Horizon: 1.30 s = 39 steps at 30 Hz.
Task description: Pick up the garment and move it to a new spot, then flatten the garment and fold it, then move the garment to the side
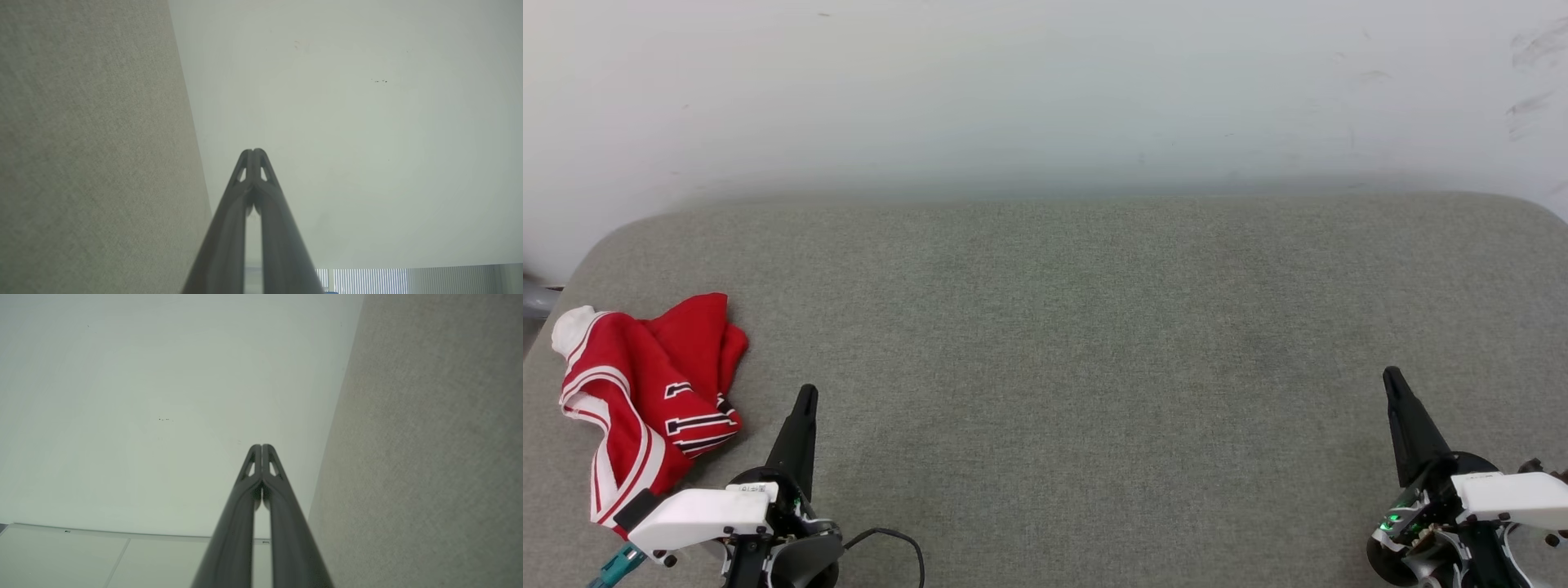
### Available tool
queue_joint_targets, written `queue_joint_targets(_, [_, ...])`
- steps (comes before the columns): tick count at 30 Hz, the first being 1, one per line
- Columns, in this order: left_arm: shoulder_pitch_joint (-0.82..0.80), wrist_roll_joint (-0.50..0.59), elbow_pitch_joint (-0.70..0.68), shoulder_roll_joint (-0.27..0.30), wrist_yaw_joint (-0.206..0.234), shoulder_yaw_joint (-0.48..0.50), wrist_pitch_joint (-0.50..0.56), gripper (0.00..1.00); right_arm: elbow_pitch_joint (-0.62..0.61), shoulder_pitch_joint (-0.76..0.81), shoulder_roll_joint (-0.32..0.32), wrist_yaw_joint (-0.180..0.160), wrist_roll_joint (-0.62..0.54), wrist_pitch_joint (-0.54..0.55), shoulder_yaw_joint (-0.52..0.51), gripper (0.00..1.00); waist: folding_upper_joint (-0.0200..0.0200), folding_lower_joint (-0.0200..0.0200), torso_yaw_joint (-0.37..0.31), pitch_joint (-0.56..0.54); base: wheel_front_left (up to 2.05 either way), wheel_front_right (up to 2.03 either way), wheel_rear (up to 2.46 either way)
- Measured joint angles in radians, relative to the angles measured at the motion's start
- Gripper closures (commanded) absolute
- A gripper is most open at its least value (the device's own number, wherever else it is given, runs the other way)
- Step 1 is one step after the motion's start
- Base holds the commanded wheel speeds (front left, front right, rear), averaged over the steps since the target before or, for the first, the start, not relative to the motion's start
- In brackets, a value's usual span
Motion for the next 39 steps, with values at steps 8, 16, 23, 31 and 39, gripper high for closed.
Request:
queue_joint_targets(8, [0.000, 0.000, 0.000, 0.000, 0.000, 0.000, 0.000, 1.00, 0.000, 0.000, 0.000, 0.000, 0.000, 0.000, 0.000, 1.00, 0.0000, 0.0000, 0.000, 0.000, 0.00, 0.00, 0.00])
queue_joint_targets(16, [0.000, 0.000, 0.000, 0.000, 0.000, 0.000, 0.000, 1.00, 0.000, 0.000, 0.000, 0.000, 0.000, 0.000, 0.000, 1.00, 0.0000, 0.0000, 0.000, 0.000, 0.00, 0.00, 0.00])
queue_joint_targets(23, [0.000, 0.000, 0.000, 0.000, 0.000, 0.000, 0.000, 1.00, 0.000, 0.000, 0.000, 0.000, 0.000, 0.000, 0.000, 1.00, 0.0000, 0.0000, 0.000, 0.000, 0.00, 0.00, 0.00])
queue_joint_targets(31, [0.001, 0.000, 0.004, 0.000, 0.000, -0.001, -0.001, 0.00, 0.004, 0.002, 0.000, 0.000, 0.000, 0.000, 0.000, 0.00, 0.0000, 0.0000, 0.000, 0.000, 0.00, 0.00, 0.00])
queue_joint_targets(39, [0.038, -0.002, 0.016, -0.003, 0.000, -0.026, -0.022, 0.00, 0.016, 0.044, 0.002, 0.000, 0.000, -0.014, 0.012, 0.00, 0.0000, 0.0000, 0.000, 0.001, 0.00, 0.00, 0.00])
